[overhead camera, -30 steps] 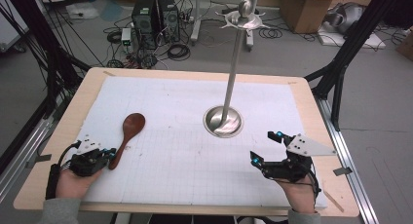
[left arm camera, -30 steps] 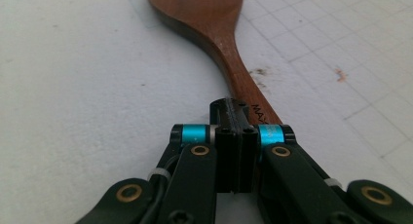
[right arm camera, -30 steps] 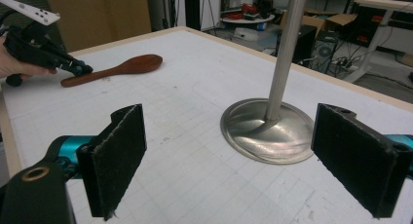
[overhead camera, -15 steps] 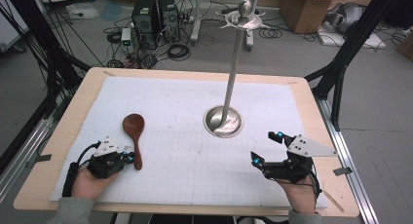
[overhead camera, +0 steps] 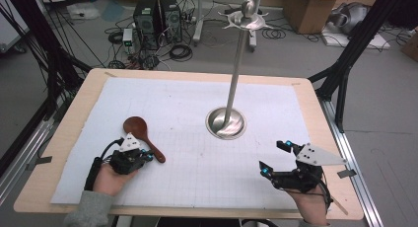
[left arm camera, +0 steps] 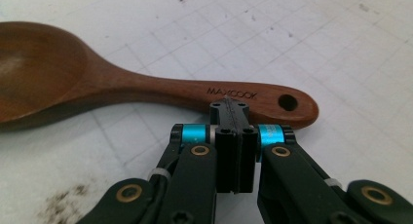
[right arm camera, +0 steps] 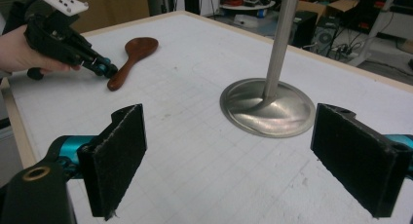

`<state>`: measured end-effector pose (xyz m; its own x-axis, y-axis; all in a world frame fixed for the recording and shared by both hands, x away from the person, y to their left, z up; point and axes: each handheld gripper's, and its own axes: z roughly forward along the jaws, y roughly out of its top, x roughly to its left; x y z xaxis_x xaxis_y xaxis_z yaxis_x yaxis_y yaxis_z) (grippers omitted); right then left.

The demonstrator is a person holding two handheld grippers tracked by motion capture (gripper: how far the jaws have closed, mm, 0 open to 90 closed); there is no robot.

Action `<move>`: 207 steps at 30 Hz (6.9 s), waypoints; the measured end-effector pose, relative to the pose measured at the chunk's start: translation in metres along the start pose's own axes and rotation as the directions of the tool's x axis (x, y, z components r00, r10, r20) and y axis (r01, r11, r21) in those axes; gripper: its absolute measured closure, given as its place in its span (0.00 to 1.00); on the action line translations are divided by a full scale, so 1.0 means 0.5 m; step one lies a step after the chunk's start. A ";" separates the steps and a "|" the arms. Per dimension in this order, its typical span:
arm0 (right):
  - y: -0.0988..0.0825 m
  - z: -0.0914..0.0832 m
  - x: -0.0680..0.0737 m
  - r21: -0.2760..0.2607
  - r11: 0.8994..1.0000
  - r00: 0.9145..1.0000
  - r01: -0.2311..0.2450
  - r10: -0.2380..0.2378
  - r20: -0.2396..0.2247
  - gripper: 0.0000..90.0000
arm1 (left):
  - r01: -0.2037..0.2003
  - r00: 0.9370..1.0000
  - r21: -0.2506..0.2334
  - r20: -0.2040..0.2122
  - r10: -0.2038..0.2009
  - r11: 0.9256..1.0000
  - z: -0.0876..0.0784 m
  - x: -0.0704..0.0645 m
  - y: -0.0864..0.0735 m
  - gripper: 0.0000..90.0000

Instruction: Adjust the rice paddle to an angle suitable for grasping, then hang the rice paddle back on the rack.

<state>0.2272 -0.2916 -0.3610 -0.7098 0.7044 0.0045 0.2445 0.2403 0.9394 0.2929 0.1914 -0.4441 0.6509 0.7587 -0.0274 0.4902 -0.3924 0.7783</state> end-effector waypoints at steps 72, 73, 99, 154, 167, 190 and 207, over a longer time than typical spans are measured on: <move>0.007 0.037 0.037 0.026 0.999 0.994 0.046 -0.044 -0.099 0.13 | -0.008 0.977 0.120 -0.211 0.033 0.993 -0.041 0.087 -0.004 0.99; 0.007 0.039 0.037 0.027 0.999 0.994 0.048 -0.045 -0.100 0.13 | -0.012 0.977 0.098 -0.210 0.033 0.995 -0.044 0.086 -0.004 0.99; 0.018 0.036 0.040 0.002 0.999 0.993 0.052 -0.052 -0.102 0.13 | -0.140 0.988 0.078 -0.049 0.144 0.987 -0.026 -0.037 -0.009 0.99; 0.011 0.035 0.035 0.005 0.999 0.993 0.046 -0.046 -0.106 0.13 | -0.096 0.989 -0.072 0.105 0.103 0.993 -0.090 0.155 0.078 0.25; 0.009 0.044 0.033 0.015 0.999 0.993 0.041 -0.039 -0.115 0.13 | -0.083 0.991 -0.065 0.100 0.089 0.994 -0.092 0.172 0.055 0.16; 0.004 0.049 0.020 0.021 0.999 0.992 0.034 -0.031 -0.121 0.13 | -0.040 0.992 0.056 0.124 0.032 0.998 -0.042 0.221 0.040 0.24; -0.002 0.053 0.016 0.034 0.999 0.992 0.027 -0.022 -0.128 0.13 | -0.131 0.987 0.175 0.115 0.112 0.976 -0.010 0.209 0.045 0.53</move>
<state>0.2387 -0.2684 -0.3711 -0.7938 0.6076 0.0272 0.2473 0.2816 0.9271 0.3689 0.2645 -0.4262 0.7641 0.6450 -0.0122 0.4944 -0.5734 0.6533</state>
